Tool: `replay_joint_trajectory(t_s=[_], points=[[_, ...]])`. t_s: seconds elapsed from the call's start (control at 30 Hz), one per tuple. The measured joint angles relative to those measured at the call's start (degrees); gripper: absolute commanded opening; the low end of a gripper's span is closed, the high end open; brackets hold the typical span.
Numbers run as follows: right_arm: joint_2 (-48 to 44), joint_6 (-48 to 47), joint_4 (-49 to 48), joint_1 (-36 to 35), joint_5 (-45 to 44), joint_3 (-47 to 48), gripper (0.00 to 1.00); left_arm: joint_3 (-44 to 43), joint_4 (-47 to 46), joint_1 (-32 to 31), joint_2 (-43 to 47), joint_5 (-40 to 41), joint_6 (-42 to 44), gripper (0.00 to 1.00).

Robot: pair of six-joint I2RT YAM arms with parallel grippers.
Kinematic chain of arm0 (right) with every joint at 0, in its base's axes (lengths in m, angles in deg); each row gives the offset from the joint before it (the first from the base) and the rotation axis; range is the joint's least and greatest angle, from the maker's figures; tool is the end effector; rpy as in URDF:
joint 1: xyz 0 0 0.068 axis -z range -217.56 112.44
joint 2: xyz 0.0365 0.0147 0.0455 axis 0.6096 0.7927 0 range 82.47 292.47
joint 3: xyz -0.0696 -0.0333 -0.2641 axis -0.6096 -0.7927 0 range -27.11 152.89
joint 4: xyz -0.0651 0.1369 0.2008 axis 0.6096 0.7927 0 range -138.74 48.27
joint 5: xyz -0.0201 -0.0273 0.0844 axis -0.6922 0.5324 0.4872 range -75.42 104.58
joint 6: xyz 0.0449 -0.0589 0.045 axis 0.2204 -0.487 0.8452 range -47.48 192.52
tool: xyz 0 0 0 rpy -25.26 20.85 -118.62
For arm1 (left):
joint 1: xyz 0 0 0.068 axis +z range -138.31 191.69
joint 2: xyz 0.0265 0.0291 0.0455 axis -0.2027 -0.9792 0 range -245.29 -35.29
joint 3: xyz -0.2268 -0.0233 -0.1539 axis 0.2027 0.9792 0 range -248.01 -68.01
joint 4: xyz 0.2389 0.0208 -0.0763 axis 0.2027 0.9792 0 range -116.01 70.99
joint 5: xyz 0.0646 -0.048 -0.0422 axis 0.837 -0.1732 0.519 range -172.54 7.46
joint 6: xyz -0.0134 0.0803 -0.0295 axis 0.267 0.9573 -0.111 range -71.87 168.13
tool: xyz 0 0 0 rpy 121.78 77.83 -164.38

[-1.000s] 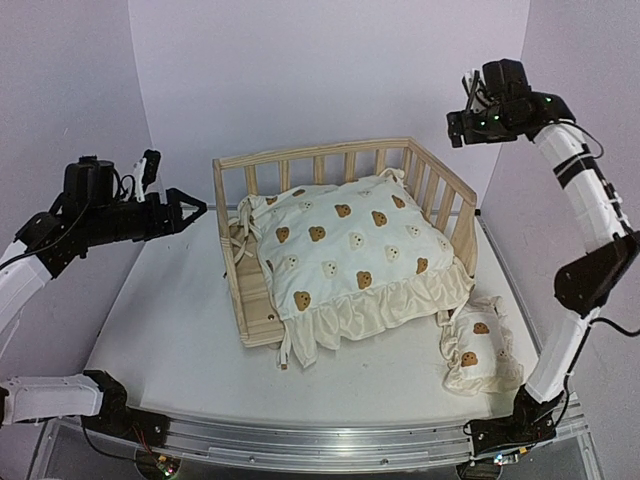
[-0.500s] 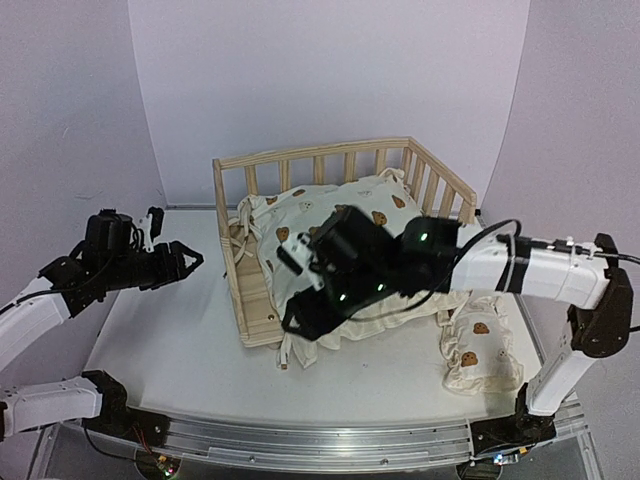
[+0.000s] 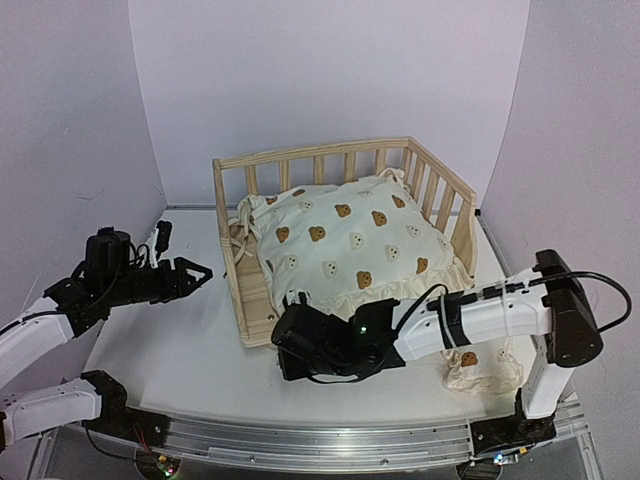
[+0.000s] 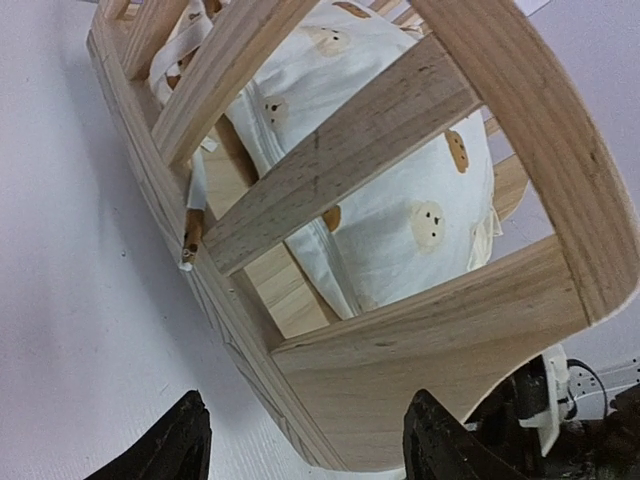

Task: Set up the pet bed

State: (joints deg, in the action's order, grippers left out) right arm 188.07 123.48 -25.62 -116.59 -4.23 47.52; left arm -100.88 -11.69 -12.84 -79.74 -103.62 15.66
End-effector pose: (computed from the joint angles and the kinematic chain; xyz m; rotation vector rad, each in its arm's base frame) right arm 0.1022 0.3972 0.1821 -0.4820 2.4873 0.5659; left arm 0.1727 -0.1092 0.2482 0.0998 2.1354 -0.9816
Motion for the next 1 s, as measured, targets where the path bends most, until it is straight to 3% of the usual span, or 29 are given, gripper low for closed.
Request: replay_joint_trajectory(t_s=[0.17, 0.3, 0.5, 0.87, 1.0], points=[[5.2, 1.6, -3.8, 0.3, -4.4, 1.4, 0.36, 0.0, -0.4, 0.0, 2.5, -1.3, 0.1, 0.66], [6.2, 1.8, -4.6, 0.3, -6.4, 1.4, 0.42, 0.0, 0.2, 0.0, 6.6, 0.4, 0.0, 0.71], [6.3, 1.7, -5.9, 0.4, -9.1, 1.4, 0.33, 0.0, 0.9, 0.0, 8.5, 2.7, 0.5, 0.72], [10.8, 2.6, -8.2, 0.6, -9.4, 4.5, 0.35, -1.4, 2.7, 0.0, 7.7, 2.8, 1.2, 0.72], [11.5, 3.0, -8.9, 0.6, -10.7, 4.5, 0.24, -2.1, 3.4, 0.0, 8.6, 2.8, 1.9, 0.73]])
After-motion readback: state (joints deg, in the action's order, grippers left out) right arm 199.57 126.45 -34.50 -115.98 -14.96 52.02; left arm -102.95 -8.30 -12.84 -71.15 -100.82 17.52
